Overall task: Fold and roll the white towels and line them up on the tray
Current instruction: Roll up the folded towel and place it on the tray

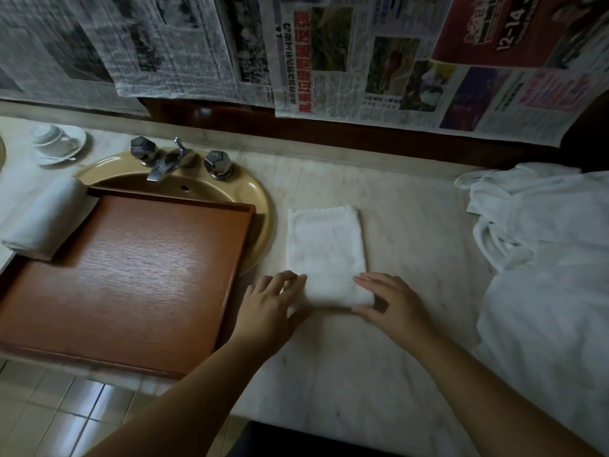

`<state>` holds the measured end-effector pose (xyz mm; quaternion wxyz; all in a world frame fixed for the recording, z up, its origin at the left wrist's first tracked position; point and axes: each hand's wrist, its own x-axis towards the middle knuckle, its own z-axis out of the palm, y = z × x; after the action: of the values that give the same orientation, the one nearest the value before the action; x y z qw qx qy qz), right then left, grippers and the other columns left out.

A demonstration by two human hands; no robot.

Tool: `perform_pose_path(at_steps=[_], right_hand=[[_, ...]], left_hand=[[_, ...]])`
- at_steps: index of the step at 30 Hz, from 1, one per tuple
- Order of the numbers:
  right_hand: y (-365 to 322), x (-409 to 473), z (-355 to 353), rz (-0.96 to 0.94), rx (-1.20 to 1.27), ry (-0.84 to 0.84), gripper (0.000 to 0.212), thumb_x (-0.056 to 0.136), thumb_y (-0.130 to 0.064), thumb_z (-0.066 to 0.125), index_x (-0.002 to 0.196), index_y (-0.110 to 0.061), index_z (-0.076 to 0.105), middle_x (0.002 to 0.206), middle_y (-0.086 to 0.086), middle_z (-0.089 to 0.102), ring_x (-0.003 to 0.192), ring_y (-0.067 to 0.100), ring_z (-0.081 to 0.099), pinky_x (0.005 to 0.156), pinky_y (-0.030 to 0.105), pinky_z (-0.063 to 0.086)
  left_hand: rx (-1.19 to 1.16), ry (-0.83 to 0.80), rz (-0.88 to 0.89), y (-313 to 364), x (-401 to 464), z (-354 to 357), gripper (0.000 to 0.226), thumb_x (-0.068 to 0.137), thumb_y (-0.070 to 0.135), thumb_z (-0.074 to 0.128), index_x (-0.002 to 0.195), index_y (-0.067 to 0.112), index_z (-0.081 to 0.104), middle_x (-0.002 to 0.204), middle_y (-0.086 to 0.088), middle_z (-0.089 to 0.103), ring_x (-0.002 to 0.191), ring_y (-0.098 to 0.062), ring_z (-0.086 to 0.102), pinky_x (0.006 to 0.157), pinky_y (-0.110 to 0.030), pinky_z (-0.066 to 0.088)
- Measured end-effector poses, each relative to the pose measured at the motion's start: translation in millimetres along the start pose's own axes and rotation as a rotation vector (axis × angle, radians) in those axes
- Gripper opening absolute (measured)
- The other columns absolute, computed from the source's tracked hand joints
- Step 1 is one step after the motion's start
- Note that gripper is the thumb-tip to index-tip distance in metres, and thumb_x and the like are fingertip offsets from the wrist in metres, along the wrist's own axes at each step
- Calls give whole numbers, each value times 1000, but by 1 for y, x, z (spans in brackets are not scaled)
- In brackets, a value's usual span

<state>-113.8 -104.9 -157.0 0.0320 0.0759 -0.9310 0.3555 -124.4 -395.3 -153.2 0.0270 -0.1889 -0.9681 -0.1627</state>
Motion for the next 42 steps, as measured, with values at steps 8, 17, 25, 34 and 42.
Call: perform_pose_path(at_steps=[8,17,25,34,42], right_hand=[[3,15,8,181,156,-115,39,95,-30,74,133,-29,67,101,-2,58,88,8,58,84,15,44],[2,52,17,470,128,-176,24,101,-45,59,121,-35,69,110,6,52,110,28,57,102,34,45],[-28,50,11,-71,-139,28,42,86,-3,57,114,-27,78,107,-1,68,95,25,65,88,40,54],[-32,21,28,-155,-452,-9,58,88,-28,75,142,-13,62,145,8,61,134,29,57,112,47,45],[-16,51,2,64,-280,-156,53,86,-57,74,136,-52,60,124,-14,54,118,15,52,89,38,39]], left_hand=[[-278,-170,-240,-7,18,-5,64,95,71,46,146,34,57,139,6,59,118,-22,55,102,-41,49],[-350,-285,-450,-11,51,-2,62,97,73,44,141,33,62,135,-1,56,128,-30,46,106,-41,35],[-153,-246,-357,14,67,-21,31,99,58,41,128,57,50,123,4,65,114,-28,52,95,-42,43],[73,-128,-6,20,43,-20,59,93,59,60,144,29,57,141,9,57,127,-23,49,104,-42,42],[-51,-234,-142,-6,61,-14,62,94,78,44,147,45,49,143,15,57,125,-23,47,96,-43,38]])
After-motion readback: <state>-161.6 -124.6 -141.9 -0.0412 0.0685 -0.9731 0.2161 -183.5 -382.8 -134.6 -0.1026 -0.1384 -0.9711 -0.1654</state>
